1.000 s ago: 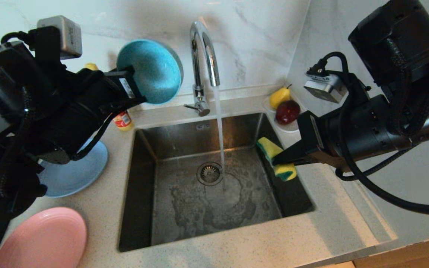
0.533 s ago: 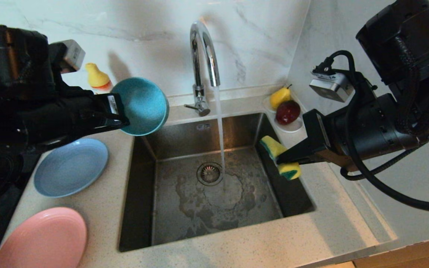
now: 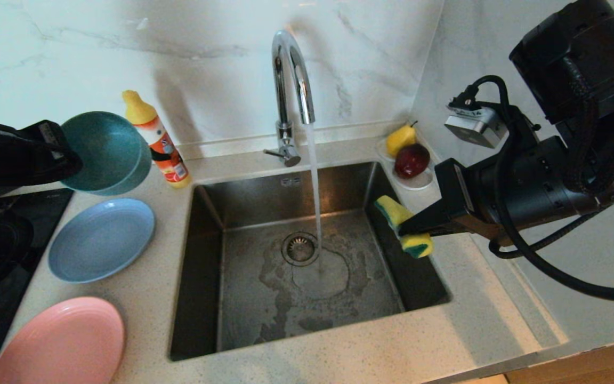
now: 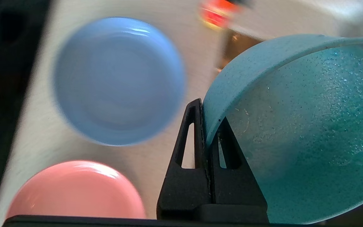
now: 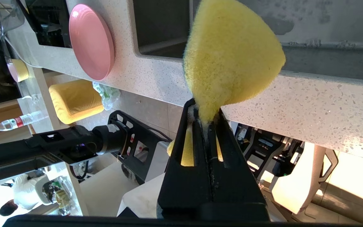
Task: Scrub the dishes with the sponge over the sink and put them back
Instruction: Place the bowl on the table
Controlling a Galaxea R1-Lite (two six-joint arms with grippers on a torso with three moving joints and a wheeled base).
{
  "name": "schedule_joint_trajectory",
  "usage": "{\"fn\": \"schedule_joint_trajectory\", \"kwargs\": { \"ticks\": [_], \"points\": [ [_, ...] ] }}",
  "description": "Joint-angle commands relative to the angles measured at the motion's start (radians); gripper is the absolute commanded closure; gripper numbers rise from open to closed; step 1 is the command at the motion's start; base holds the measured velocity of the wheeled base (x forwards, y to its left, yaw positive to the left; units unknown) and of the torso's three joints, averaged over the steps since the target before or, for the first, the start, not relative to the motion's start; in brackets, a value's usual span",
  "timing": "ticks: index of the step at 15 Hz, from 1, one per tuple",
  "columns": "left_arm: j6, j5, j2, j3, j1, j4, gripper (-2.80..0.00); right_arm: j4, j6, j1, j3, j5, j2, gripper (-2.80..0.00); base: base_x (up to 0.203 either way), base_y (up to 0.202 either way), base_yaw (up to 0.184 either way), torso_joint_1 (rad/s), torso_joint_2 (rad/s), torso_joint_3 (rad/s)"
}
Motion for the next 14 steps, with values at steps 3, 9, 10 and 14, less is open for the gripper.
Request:
{"fn": "schedule_joint_trajectory", "kwargs": {
  "ticks": [3,9,10,14],
  "points": [
    [-0.085,-0.059,0.067,-0.009,0.251,0.008,0.00,0.004,0.004,0.000,0.001,0.002,0.004,0.00,0.000,0.000,0.000,0.000,0.00,0.000],
    [-0.164,-0.121,0.187,-0.009,0.522,0.000,0.00,0.004,0.004,0.000,0.027,0.002,-0.003,0.00,0.000,0.000,0.000,0.000,0.00,0.000],
    [-0.175,-0.122,0.221,-0.009,0.555,-0.001,0.00,0.003,0.004,0.000,0.034,0.002,-0.003,0.00,0.000,0.000,0.000,0.000,0.00,0.000],
    [-0.228,-0.135,0.331,-0.011,0.649,0.000,0.00,0.003,0.004,0.000,0.038,0.002,-0.005,0.00,0.000,0.000,0.000,0.000,0.00,0.000]
  ]
}}
